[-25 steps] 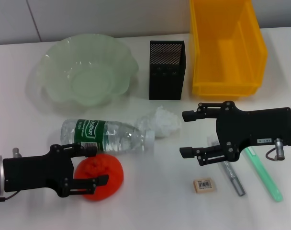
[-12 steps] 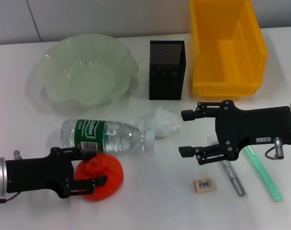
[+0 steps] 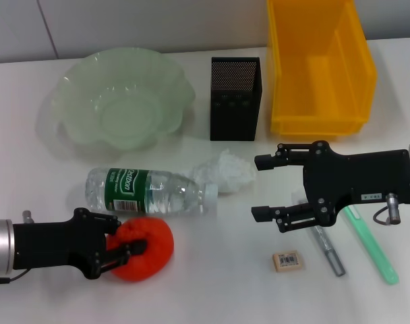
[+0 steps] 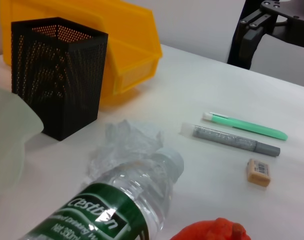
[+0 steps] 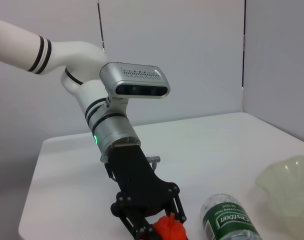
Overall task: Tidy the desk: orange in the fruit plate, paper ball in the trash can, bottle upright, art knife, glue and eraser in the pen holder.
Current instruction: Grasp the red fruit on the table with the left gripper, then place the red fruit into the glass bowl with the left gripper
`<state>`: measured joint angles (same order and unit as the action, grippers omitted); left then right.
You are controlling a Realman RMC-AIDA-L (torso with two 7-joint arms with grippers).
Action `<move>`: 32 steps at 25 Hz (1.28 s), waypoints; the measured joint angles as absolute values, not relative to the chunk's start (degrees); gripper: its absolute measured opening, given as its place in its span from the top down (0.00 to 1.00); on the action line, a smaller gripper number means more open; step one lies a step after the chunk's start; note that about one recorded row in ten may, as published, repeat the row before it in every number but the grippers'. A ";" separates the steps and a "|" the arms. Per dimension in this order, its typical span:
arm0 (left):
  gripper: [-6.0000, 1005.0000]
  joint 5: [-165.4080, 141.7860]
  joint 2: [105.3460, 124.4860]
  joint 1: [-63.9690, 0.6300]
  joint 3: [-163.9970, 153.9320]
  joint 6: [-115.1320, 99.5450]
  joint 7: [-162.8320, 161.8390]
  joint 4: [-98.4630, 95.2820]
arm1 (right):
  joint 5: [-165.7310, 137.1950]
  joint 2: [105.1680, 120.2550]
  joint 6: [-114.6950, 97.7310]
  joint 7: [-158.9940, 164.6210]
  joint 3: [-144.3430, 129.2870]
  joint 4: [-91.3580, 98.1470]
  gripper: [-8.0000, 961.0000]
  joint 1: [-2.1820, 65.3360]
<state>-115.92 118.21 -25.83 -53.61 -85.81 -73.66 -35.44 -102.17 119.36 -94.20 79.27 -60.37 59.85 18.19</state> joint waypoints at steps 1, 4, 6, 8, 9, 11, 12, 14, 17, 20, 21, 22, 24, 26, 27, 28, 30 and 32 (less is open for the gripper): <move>0.55 -115.83 118.24 -25.83 -53.61 -86.28 -73.62 -35.62 | -102.14 119.36 -94.13 79.27 -60.38 59.83 0.16 18.20; 0.62 -115.74 118.24 -25.68 -53.58 -87.22 -73.61 -36.30 | -102.11 119.36 -93.96 79.27 -60.37 59.69 0.16 18.19; 0.66 -115.74 118.24 -25.68 -53.58 -87.22 -73.61 -36.30 | -102.09 119.36 -93.90 79.26 -60.37 59.62 0.16 18.19; 0.70 -115.66 118.23 -24.92 -52.76 -90.94 -73.60 -38.61 | -102.08 119.35 -93.78 79.26 -60.38 59.58 0.16 18.19; 0.72 -115.66 118.23 -24.92 -52.76 -90.94 -73.60 -38.61 | -102.07 119.36 -93.71 79.26 -60.38 59.53 0.16 18.19; 0.76 -114.83 118.19 -24.01 -50.35 -96.59 -73.08 -41.21 | -102.04 119.37 -93.52 79.13 -60.38 59.34 0.16 18.17; 0.77 -114.16 118.12 -23.77 -49.03 -99.03 -72.58 -41.81 | -102.02 119.39 -93.45 79.09 -60.38 59.16 0.16 18.16; 0.79 -111.54 117.72 -23.46 -44.02 -105.54 -70.88 -42.61 | -101.94 119.41 -93.42 79.04 -60.38 58.91 0.16 18.16; 0.81 -109.55 117.75 -23.46 -40.97 -107.36 -70.63 -43.29 | -101.88 119.49 -93.44 79.01 -60.38 58.76 0.16 18.20; 0.84 -106.94 118.28 -23.77 -38.01 -105.99 -70.28 -44.33 | -101.84 119.50 -93.39 78.94 -60.38 58.20 0.16 18.49; 0.85 -105.80 118.38 -24.26 -37.78 -104.63 -69.89 -43.89 | -101.82 119.48 -93.40 78.92 -60.37 58.06 0.16 18.57; 0.85 -105.27 118.39 -24.60 -37.80 -103.82 -69.77 -43.53 | -101.80 119.46 -93.44 78.92 -60.38 57.94 0.16 18.62; 0.86 -103.50 118.45 -26.20 -37.93 -100.18 -69.69 -41.52 | -101.77 119.45 -93.59 78.91 -60.38 57.92 0.16 18.60; 0.87 -102.55 118.46 -27.52 -37.96 -97.38 -69.84 -39.93 | -101.76 119.42 -93.61 78.90 -60.31 57.92 0.16 18.43; 0.88 -102.11 118.49 -28.34 -37.97 -95.51 -70.00 -39.12 | -101.76 119.42 -93.61 78.90 -60.31 57.92 0.17 18.43; 0.88 -101.91 118.52 -29.15 -38.02 -94.05 -70.08 -38.36 | -101.76 119.39 -93.62 78.89 -60.18 57.92 0.17 18.37; 0.89 -101.64 118.56 -30.96 -38.12 -91.18 -70.11 -36.81 | -101.76 119.35 -93.63 78.81 -59.93 57.92 0.17 18.27; 0.90 -101.26 118.62 -32.89 -38.18 -88.27 -69.92 -35.26 | -101.76 119.35 -93.65 78.66 -59.79 57.93 0.17 18.16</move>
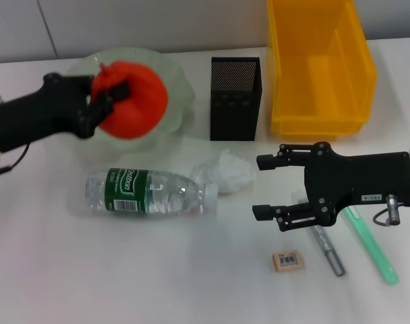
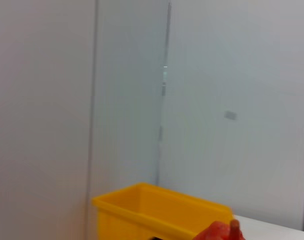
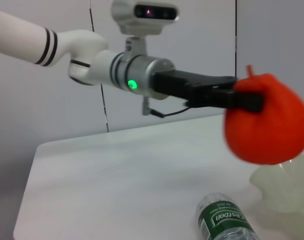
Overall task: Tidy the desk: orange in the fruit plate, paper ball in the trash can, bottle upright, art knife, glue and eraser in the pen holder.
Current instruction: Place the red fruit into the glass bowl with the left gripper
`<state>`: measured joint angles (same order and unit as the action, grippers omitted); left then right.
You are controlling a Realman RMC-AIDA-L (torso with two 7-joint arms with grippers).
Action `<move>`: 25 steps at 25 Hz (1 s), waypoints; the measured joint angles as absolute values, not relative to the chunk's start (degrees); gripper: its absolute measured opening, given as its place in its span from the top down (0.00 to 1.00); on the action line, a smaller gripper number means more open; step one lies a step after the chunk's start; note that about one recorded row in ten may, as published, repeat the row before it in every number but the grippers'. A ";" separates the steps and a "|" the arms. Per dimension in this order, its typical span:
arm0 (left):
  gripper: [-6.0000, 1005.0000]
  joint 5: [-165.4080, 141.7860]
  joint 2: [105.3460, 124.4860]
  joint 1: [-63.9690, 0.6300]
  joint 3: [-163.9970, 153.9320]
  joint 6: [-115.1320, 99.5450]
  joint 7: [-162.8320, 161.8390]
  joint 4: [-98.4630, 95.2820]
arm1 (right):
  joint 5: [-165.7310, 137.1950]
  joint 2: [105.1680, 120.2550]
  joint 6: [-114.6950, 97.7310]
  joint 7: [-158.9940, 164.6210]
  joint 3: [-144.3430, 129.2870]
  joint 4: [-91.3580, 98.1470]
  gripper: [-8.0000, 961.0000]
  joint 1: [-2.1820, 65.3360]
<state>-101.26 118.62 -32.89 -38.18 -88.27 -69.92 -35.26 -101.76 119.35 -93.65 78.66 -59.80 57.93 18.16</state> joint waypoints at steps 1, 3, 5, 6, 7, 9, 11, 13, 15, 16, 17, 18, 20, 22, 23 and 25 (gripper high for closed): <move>0.91 -101.11 118.63 -33.55 -38.18 -87.21 -69.85 -34.83 | -101.76 119.35 -93.67 78.49 -59.75 57.93 0.17 18.06; 0.90 -100.81 118.65 -35.03 -38.18 -84.13 -69.79 -33.63 | -101.76 119.34 -93.72 78.23 -59.74 57.94 0.17 17.80; 0.90 -100.79 118.67 -35.81 -38.18 -82.03 -69.77 -32.89 | -101.76 119.35 -93.74 77.92 -59.70 57.95 0.17 17.52; 0.90 -100.68 118.72 -36.58 -38.18 -79.73 -69.77 -32.23 | -101.76 119.35 -93.75 77.72 -59.68 57.92 0.17 17.38; 0.90 -100.35 118.78 -37.29 -38.18 -77.18 -69.75 -31.51 | -101.76 119.35 -93.75 77.57 -59.67 57.86 0.17 17.30; 0.90 -99.37 118.86 -37.99 -38.17 -74.33 -69.71 -30.41 | -101.76 119.36 -93.75 77.39 -59.67 57.78 0.17 17.19; 0.90 -97.52 118.92 -38.63 -38.15 -71.00 -69.69 -29.05 | -101.76 119.34 -93.75 77.36 -59.67 57.74 0.17 16.88; 0.90 -97.12 118.93 -38.73 -38.15 -69.90 -69.68 -28.90 | -101.76 119.33 -93.75 77.33 -59.67 57.74 0.17 16.78; 0.90 -96.32 118.93 -38.86 -38.14 -67.40 -69.66 -28.60 | -101.76 119.32 -93.75 77.29 -59.67 57.74 0.17 16.71; 0.90 -96.32 118.93 -38.86 -38.14 -67.40 -69.66 -28.60 | -101.76 119.31 -93.76 77.28 -59.64 57.74 0.17 16.68; 0.90 -96.32 118.93 -38.86 -38.14 -67.40 -69.66 -28.60 | -101.76 119.31 -93.76 77.27 -59.63 57.74 0.17 16.66; 0.90 -95.54 118.93 -39.18 -38.14 -64.33 -69.20 -27.86 | -101.76 119.30 -93.76 77.27 -59.61 57.74 0.17 16.64; 0.90 -95.50 118.92 -39.49 -38.78 -62.71 -69.01 -27.64 | -101.76 119.29 -93.78 77.25 -59.60 57.74 0.17 16.62; 0.90 -95.46 118.91 -39.63 -39.58 -61.79 -68.96 -27.61 | -101.76 119.27 -93.78 77.25 -59.59 57.74 0.17 16.61; 0.90 -95.10 118.93 -39.96 -42.06 -59.64 -68.94 -27.55 | -101.76 119.27 -93.78 77.25 -59.58 57.74 0.17 16.61; 0.90 -94.73 119.00 -40.33 -43.99 -58.05 -68.93 -27.36 | -101.77 119.27 -93.79 77.25 -59.58 57.74 0.17 16.61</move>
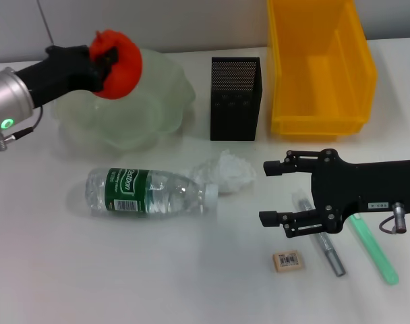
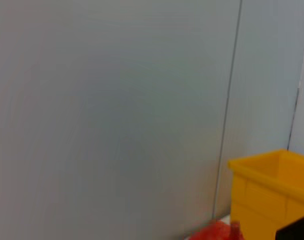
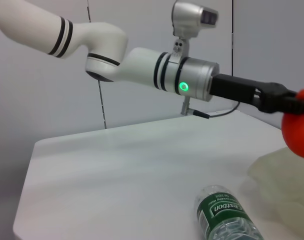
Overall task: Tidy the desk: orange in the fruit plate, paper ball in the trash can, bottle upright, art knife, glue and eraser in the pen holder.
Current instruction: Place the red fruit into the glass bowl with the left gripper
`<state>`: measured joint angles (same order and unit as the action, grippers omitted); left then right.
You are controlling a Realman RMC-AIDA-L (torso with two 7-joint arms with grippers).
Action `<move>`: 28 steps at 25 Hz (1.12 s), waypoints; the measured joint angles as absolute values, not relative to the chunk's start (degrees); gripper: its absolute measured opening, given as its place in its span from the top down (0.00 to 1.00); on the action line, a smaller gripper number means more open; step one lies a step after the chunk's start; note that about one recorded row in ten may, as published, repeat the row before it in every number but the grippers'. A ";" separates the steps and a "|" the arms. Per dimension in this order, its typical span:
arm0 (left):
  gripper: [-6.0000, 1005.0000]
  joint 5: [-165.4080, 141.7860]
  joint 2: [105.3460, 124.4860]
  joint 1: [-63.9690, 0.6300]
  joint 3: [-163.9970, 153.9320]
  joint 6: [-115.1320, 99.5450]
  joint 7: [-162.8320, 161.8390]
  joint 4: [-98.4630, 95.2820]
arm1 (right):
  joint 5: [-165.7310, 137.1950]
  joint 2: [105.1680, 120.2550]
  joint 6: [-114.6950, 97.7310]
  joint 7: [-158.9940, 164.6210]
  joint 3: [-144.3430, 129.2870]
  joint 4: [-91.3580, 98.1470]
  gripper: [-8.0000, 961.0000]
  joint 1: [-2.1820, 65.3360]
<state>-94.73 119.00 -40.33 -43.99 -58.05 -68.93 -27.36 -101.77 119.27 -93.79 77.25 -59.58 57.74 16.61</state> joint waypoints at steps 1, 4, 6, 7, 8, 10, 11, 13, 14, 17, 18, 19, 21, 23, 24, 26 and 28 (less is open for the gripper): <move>0.90 -94.73 119.00 -40.33 -43.99 -58.05 -68.93 -27.36 | -101.77 119.27 -93.79 77.25 -59.58 57.74 0.17 16.61; 0.90 -94.50 119.07 -41.60 -47.07 -55.24 -68.92 -26.30 | -101.77 119.26 -93.79 77.25 -59.58 57.76 0.17 16.61; 0.90 -94.50 119.08 -42.32 -47.76 -54.03 -68.79 -25.60 | -101.77 119.26 -93.78 77.25 -59.58 57.77 0.17 16.61; 0.89 -94.50 119.08 -42.50 -47.88 -53.75 -68.70 -25.42 | -101.77 119.26 -93.77 77.24 -59.51 57.77 0.17 16.61; 0.89 -94.49 119.09 -42.62 -47.99 -53.48 -68.57 -25.26 | -101.77 119.27 -93.76 77.25 -59.34 57.73 0.17 16.61; 0.88 -94.21 119.09 -42.70 -48.07 -53.21 -68.39 -25.17 | -101.77 119.26 -93.76 77.24 -59.04 57.68 0.17 16.57; 0.87 -93.82 119.10 -42.70 -48.13 -53.13 -68.38 -25.15 | -101.77 119.26 -93.77 77.25 -58.97 57.67 0.17 16.53; 0.86 -93.01 119.09 -42.61 -48.19 -53.05 -68.38 -25.11 | -101.77 119.26 -93.78 77.25 -58.91 57.66 0.17 16.43; 0.86 -93.01 119.09 -42.61 -48.19 -53.05 -68.38 -25.11 | -101.77 119.26 -93.78 77.25 -58.88 57.65 0.17 16.37; 0.84 -92.33 119.09 -42.28 -48.31 -53.01 -68.37 -25.11 | -101.78 119.26 -93.78 77.25 -58.87 57.65 0.18 16.36; 0.81 -92.33 119.09 -42.28 -48.31 -53.01 -68.37 -25.11 | -101.77 119.27 -93.78 77.25 -58.88 57.65 0.18 16.35; 0.77 -92.27 119.09 -42.22 -48.51 -52.85 -68.34 -25.11 | -101.77 119.27 -93.79 77.25 -58.88 57.65 0.18 16.35; 0.70 -92.26 119.09 -42.21 -48.51 -52.79 -68.32 -25.11 | -101.72 119.26 -93.84 77.25 -58.88 57.65 0.18 16.33; 0.64 -92.26 119.09 -42.20 -48.51 -52.75 -68.30 -25.11 | -101.62 119.26 -93.89 77.25 -58.88 57.65 0.18 16.29; 0.60 -92.26 119.09 -42.19 -48.51 -52.73 -68.31 -25.11 | -101.48 119.27 -93.92 77.25 -58.88 57.65 0.18 16.23; 0.53 -92.26 119.09 -42.18 -48.51 -52.74 -68.42 -25.12 | -101.28 119.26 -94.07 77.25 -58.88 57.65 0.18 16.09; 0.46 -92.20 119.09 -42.19 -48.51 -52.96 -68.40 -25.12 | -101.23 119.26 -94.15 77.25 -58.89 57.62 0.18 15.99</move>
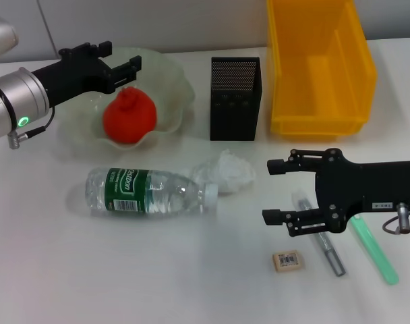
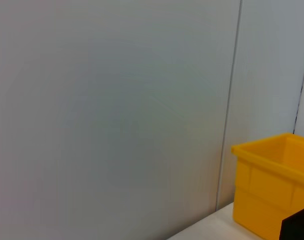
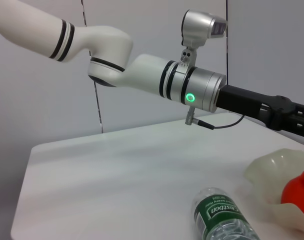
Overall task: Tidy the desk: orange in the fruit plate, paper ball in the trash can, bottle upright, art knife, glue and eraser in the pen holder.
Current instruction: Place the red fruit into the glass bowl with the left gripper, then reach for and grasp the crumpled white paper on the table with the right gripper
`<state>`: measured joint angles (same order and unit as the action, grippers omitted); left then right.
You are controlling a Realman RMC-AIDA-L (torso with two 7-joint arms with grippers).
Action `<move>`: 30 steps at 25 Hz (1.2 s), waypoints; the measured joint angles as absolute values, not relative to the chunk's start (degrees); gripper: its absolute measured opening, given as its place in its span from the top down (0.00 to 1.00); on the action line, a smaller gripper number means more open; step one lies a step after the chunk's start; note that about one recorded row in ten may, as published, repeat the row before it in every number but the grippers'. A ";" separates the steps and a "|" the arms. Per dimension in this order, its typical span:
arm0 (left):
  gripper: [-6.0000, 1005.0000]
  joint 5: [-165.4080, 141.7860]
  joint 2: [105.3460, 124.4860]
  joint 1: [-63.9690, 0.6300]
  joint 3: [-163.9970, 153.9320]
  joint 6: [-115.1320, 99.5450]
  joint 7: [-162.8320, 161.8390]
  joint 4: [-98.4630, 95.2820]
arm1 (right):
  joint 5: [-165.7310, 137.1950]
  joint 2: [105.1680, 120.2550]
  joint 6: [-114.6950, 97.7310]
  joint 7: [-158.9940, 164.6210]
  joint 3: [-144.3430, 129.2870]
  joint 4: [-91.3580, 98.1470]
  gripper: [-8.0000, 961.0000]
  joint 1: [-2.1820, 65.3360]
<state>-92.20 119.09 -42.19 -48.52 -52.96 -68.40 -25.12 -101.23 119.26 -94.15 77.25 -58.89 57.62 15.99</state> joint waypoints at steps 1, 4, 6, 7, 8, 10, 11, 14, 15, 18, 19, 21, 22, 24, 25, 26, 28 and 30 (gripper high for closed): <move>0.43 -92.04 119.09 -42.18 -48.52 -53.26 -68.33 -25.14 | -101.22 119.26 -94.17 77.25 -58.88 57.53 0.18 15.91; 0.32 -91.69 119.07 -42.18 -48.51 -54.74 -68.29 -25.43 | -101.21 119.26 -94.22 77.24 -58.89 56.77 0.18 15.78; 0.25 -91.67 118.94 -42.13 -48.51 -56.79 -68.46 -25.70 | -101.19 119.26 -94.22 77.23 -58.89 56.39 0.18 15.62; 0.21 -91.68 118.87 -42.06 -48.52 -58.11 -68.56 -25.91 | -101.18 119.26 -94.23 77.02 -58.87 56.31 0.18 15.45; 0.17 -91.70 118.83 -41.98 -48.52 -58.88 -68.64 -26.12 | -101.18 119.27 -94.23 76.68 -58.74 56.27 0.18 15.28; 0.17 -91.91 118.68 -41.15 -48.78 -63.31 -68.97 -27.61 | -101.17 119.29 -94.22 75.91 -58.17 56.26 0.18 14.87; 0.17 -91.92 118.63 -40.50 -49.12 -65.14 -69.14 -28.63 | -101.16 119.31 -94.21 75.59 -57.79 56.26 0.18 14.75; 0.17 -91.90 118.55 -37.93 -51.09 -71.21 -70.35 -32.76 | -101.15 119.33 -94.22 75.35 -56.41 56.25 0.18 14.51; 0.17 -91.93 118.49 -36.87 -52.22 -72.89 -71.09 -34.40 | -101.15 119.30 -94.24 75.35 -56.07 56.25 0.18 14.46; 0.17 -92.09 118.20 -33.34 -57.69 -76.76 -74.33 -39.97 | -101.45 119.19 -94.24 75.51 -55.36 56.52 0.18 14.37; 0.17 -92.13 118.20 -32.55 -58.89 -77.22 -74.88 -41.15 | -101.66 119.15 -94.24 75.63 -55.22 56.61 0.18 14.35; 0.17 -92.12 118.24 -30.14 -61.90 -78.66 -76.05 -44.37 | -102.55 119.11 -94.09 76.55 -55.16 56.89 0.18 14.41; 0.17 -92.10 118.29 -29.13 -62.77 -79.64 -76.23 -45.34 | -103.11 119.11 -93.99 77.17 -55.16 57.08 0.18 14.52; 0.17 -91.92 118.37 -27.57 -63.57 -82.11 -76.32 -46.75 | -105.12 119.07 -93.85 79.45 -55.16 58.11 0.18 14.86; 0.17 -91.81 118.38 -27.02 -63.67 -83.52 -76.32 -47.26 | -106.07 119.04 -93.82 80.68 -55.15 58.79 0.18 14.99; 0.17 -91.74 118.38 -26.32 -63.54 -85.87 -76.34 -47.85 | -106.81 119.03 -93.78 82.08 -55.16 59.60 0.18 15.07; 0.17 -91.68 118.28 -25.52 -63.30 -89.35 -76.38 -48.49 | -107.58 119.02 -93.74 84.77 -55.12 61.39 0.18 15.17; 0.17 -91.67 118.20 -24.56 -63.13 -91.87 -76.39 -49.34 | -108.11 119.01 -93.70 88.04 -55.11 63.83 0.18 15.32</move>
